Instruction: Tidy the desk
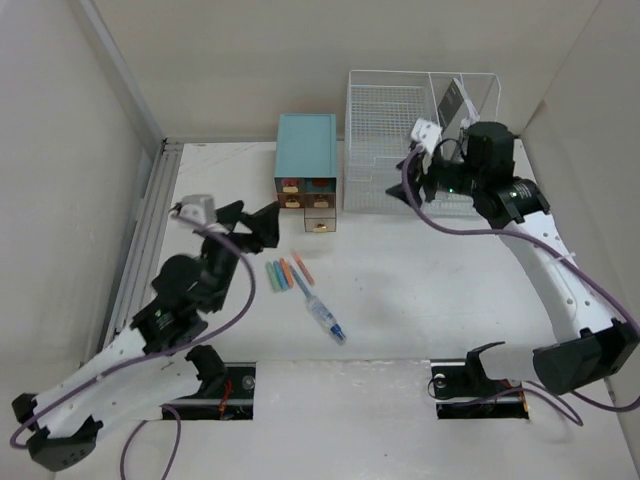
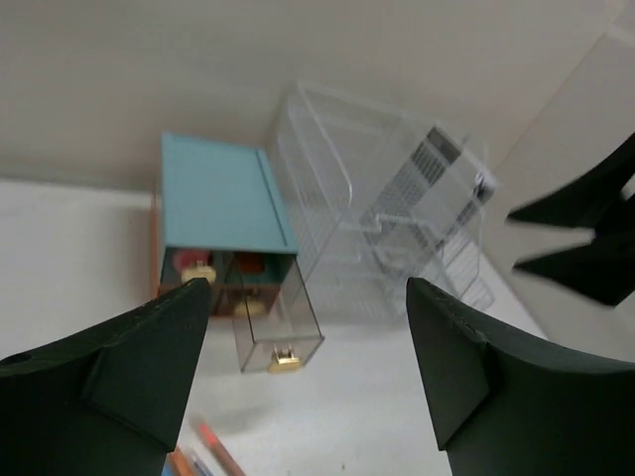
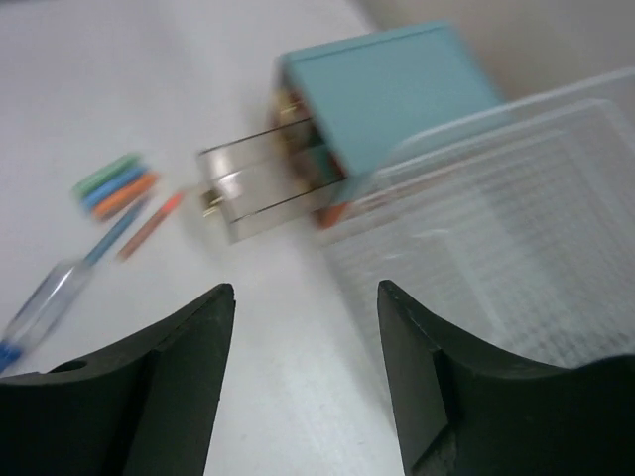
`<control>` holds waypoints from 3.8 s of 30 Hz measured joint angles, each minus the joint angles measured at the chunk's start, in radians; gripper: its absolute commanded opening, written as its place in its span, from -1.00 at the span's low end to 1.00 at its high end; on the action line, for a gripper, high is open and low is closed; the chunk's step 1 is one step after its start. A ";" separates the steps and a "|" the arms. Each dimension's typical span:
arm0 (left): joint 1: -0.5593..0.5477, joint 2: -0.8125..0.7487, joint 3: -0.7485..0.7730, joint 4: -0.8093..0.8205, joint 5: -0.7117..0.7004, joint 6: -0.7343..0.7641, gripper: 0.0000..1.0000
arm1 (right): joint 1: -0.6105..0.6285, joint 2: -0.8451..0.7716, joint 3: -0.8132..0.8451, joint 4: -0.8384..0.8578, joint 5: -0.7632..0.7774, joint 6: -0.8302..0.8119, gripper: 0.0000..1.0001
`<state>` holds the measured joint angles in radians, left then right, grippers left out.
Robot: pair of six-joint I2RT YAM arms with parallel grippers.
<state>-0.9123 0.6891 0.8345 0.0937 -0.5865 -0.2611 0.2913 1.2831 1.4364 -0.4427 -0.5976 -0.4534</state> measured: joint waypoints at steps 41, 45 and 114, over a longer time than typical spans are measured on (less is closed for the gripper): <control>0.004 -0.341 -0.307 0.336 -0.290 0.314 0.76 | 0.765 0.520 -0.299 0.158 0.644 0.572 0.25; 0.004 -0.341 -0.307 0.336 -0.291 0.317 0.76 | 0.765 0.526 -0.298 0.151 0.651 0.599 0.25; 0.004 -0.373 -0.314 0.367 -0.332 0.344 0.76 | 0.496 0.302 0.183 0.005 0.211 -0.035 -1.00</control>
<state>-0.9081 0.3161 0.5209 0.4606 -0.9188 0.0826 0.7876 1.5848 1.6196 -0.4377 -0.3870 -0.4881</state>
